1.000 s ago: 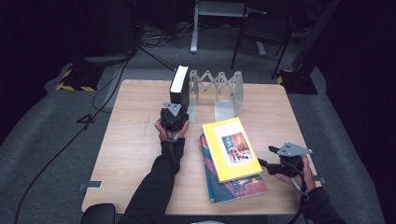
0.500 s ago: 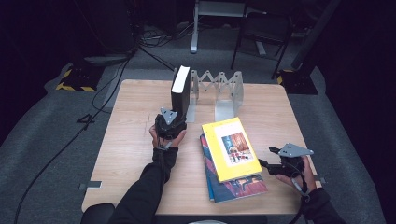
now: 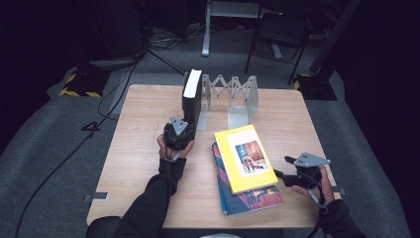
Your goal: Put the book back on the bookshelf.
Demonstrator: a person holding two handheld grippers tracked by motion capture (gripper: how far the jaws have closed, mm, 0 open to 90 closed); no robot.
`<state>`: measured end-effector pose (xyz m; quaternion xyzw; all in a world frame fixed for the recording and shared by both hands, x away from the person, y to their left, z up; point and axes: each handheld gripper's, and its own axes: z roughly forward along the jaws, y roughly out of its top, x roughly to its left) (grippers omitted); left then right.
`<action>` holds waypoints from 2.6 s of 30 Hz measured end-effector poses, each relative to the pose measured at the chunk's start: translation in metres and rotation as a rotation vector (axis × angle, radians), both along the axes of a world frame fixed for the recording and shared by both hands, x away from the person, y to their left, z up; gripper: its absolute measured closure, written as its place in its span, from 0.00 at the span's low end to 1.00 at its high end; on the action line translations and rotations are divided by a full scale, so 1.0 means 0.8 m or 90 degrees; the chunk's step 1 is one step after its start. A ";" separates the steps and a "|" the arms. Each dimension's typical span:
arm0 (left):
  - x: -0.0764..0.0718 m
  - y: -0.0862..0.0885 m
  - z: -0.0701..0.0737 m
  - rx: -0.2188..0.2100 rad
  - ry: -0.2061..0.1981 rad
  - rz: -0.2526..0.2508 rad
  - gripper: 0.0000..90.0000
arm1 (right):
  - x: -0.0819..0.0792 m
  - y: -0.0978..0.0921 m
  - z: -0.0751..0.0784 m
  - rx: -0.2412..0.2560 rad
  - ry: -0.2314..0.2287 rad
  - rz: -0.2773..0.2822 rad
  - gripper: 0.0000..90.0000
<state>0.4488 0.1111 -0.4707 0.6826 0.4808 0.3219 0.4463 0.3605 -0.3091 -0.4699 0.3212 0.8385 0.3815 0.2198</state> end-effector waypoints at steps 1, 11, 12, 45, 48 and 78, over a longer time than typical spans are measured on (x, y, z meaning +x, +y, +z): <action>0.001 -0.001 0.000 0.002 0.000 0.005 0.62 | 0.000 0.000 0.000 0.000 0.000 0.000 0.35; 0.017 -0.001 0.002 -0.010 0.004 0.032 0.62 | 0.000 -0.001 -0.001 0.001 -0.001 -0.002 0.35; 0.017 -0.001 0.003 -0.004 0.004 0.031 0.62 | 0.000 -0.001 -0.001 0.000 -0.001 -0.001 0.35; -0.014 0.004 0.009 0.084 0.033 -0.099 0.52 | -0.005 -0.003 0.012 0.010 -0.020 -0.004 0.35; -0.022 0.006 0.009 0.101 0.043 -0.140 0.49 | -0.006 -0.004 0.016 0.013 -0.023 -0.007 0.35; -0.120 0.037 -0.021 0.203 0.155 -0.436 0.36 | -0.031 0.000 0.046 0.055 -0.048 0.020 0.34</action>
